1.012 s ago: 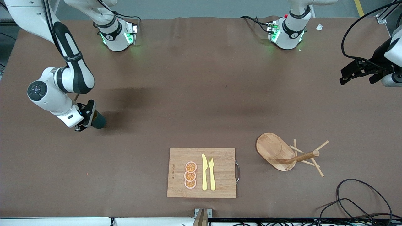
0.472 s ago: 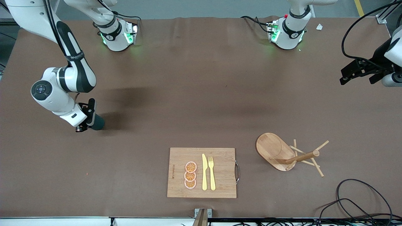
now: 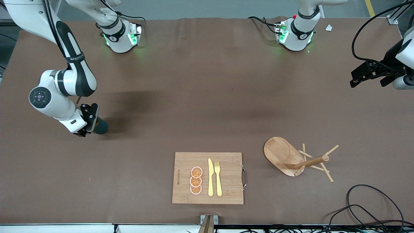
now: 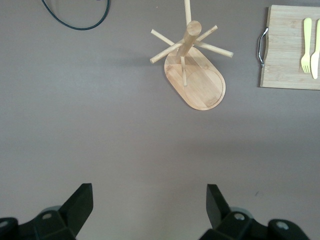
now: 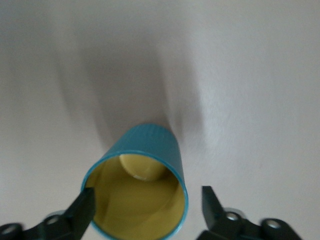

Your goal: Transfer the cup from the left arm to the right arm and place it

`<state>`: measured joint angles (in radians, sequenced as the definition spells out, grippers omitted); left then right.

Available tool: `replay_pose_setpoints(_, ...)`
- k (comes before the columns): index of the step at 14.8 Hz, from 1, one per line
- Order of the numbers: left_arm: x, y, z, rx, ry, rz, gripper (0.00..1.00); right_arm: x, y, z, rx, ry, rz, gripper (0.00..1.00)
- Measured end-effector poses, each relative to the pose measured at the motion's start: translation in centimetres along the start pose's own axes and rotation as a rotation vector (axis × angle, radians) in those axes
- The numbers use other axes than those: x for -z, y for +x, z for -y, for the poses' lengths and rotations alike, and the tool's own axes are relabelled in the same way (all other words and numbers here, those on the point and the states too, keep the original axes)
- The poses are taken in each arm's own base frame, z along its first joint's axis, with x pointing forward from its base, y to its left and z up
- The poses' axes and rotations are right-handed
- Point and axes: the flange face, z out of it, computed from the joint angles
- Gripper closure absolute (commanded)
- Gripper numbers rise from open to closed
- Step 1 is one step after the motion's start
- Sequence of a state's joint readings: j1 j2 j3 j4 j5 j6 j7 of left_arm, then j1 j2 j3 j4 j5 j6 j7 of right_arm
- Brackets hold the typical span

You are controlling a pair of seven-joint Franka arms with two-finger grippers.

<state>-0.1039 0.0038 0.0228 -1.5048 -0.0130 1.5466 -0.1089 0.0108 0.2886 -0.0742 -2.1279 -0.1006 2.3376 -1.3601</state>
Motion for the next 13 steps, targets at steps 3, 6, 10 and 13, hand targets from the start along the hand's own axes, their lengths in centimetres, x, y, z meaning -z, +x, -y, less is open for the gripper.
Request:
replay_pose_setpoints(3,0.0,0.0,0.0,0.000,0.000,0.000,0.00,4.8,-0.6,-0.5,-0.255,-0.003,-0.001,0.00)
replay_pose_setpoints(6,0.0,0.0,0.0,0.000,0.000,0.000,0.00,10.0,-1.3,0.4,-0.437,0.022,0.009,0.00)
replay_pose_setpoints(10,0.0,0.0,0.0,0.000,0.000,0.000,0.00,16.5,-1.9,0.1,-0.688,0.069,0.033,0.00)
replay_pose_setpoints(13,0.0,0.0,0.0,0.000,0.000,0.001,0.00,19.9,-2.0,0.1,-0.904,0.094,0.057,0.00)
